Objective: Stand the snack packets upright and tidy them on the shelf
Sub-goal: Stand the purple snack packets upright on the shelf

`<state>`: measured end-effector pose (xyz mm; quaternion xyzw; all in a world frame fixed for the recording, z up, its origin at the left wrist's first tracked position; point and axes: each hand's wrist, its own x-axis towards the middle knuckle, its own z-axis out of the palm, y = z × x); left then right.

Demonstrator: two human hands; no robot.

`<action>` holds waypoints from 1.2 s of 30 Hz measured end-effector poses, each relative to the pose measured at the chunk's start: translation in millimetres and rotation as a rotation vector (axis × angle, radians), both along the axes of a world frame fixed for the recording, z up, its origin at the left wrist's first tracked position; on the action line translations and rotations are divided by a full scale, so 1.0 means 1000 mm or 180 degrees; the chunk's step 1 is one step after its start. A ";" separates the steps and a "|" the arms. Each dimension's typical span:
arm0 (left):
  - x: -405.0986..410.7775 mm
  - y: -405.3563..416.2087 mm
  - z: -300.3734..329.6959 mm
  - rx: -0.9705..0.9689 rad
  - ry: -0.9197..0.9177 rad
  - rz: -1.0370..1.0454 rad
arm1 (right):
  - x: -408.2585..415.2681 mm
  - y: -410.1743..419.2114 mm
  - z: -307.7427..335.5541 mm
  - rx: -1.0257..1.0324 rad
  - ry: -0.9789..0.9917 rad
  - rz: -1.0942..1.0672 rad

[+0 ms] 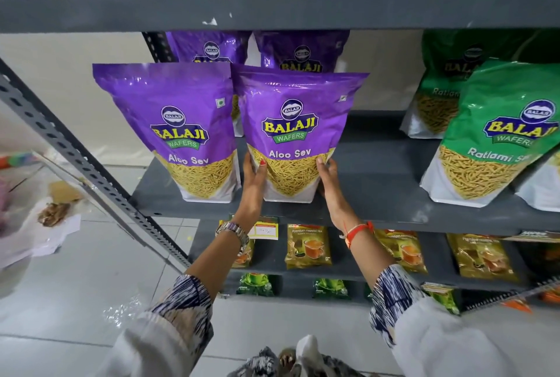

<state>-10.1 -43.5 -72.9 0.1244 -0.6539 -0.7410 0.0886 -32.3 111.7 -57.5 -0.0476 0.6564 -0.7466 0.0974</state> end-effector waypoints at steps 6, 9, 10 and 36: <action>0.003 -0.001 -0.001 -0.0027 0.0058 0.0005 | -0.009 0.000 -0.014 0.0002 -0.0146 0.0016; 0.003 -0.002 -0.002 -0.0039 0.0111 -0.0059 | -0.009 -0.002 -0.016 0.0036 -0.0124 -0.0049; 0.003 -0.002 -0.001 -0.0036 0.0113 -0.0083 | -0.009 -0.003 -0.017 0.0013 -0.0143 -0.0059; 0.072 0.149 0.048 -0.1878 0.0906 0.0822 | 0.077 0.143 0.021 0.1514 0.1256 -0.0685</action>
